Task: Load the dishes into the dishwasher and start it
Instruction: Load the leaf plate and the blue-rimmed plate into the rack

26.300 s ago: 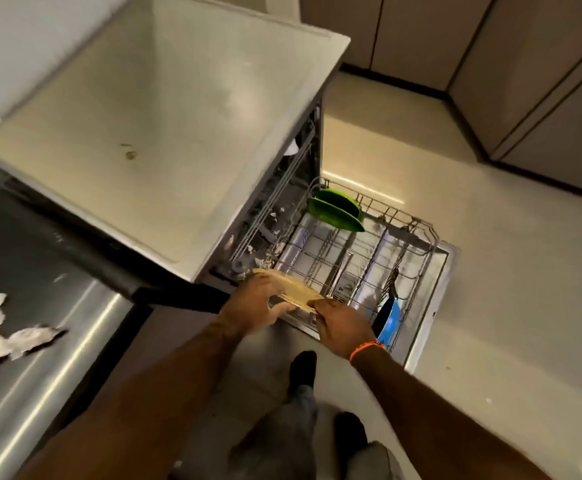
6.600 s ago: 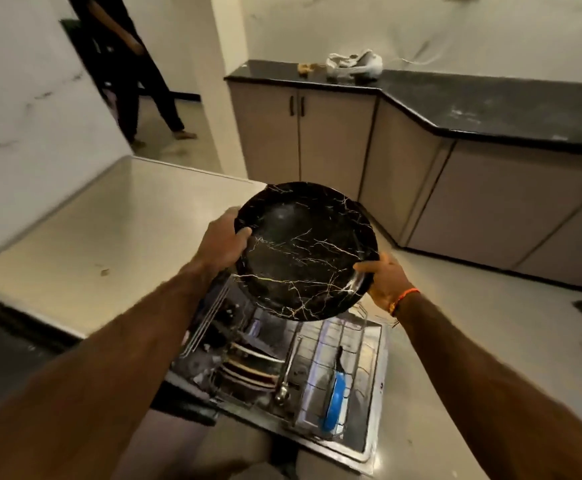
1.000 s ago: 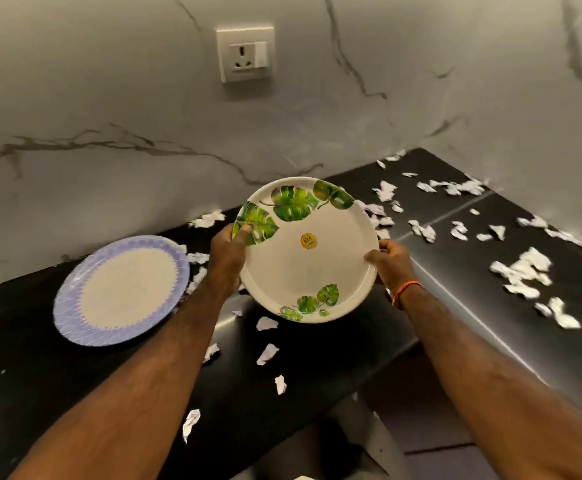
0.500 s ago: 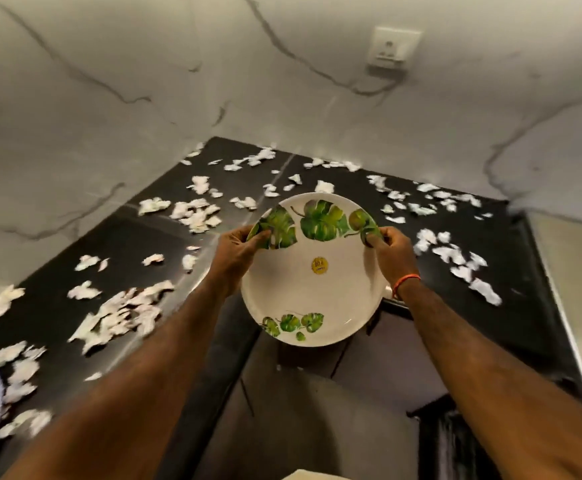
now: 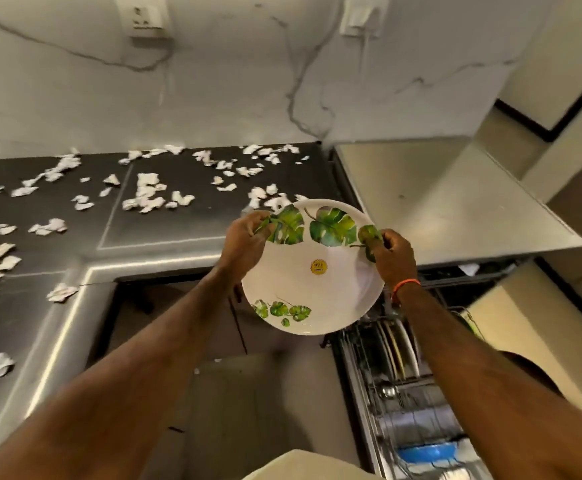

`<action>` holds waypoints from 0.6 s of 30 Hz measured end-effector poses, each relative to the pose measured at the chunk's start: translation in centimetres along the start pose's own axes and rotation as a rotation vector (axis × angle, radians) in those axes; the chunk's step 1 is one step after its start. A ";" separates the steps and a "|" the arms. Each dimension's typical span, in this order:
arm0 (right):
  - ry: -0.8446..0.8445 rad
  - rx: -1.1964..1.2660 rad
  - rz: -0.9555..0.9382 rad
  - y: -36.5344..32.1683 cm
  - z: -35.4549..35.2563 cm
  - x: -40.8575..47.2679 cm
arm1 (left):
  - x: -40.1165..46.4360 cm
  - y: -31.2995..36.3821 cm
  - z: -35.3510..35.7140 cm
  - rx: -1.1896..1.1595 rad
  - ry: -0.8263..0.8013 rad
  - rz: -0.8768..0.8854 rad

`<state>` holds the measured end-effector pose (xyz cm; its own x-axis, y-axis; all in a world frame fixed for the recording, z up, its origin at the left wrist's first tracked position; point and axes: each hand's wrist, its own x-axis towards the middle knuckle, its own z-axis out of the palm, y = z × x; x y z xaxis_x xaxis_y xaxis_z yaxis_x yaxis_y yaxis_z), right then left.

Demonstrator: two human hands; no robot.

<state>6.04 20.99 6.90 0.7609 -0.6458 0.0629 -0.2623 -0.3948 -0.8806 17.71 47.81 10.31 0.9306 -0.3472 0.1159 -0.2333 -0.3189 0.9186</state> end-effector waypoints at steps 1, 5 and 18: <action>0.023 -0.010 0.003 1.4 -1.9 -0.1 | 0.3 0.6 2.3 -0.001 -0.044 0.002; 0.079 -0.053 0.054 6.2 -8.5 -0.8 | 1.0 3.0 10.7 0.063 -0.157 0.086; 0.333 -0.112 0.450 22.6 -22.6 -7.8 | 2.2 7.4 35.1 0.326 -0.671 0.289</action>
<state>-19.18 2.33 -2.89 0.3356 -0.9305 -0.1464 -0.5924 -0.0877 -0.8008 8.13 13.70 4.08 0.4769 -0.8789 -0.0143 -0.6065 -0.3408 0.7184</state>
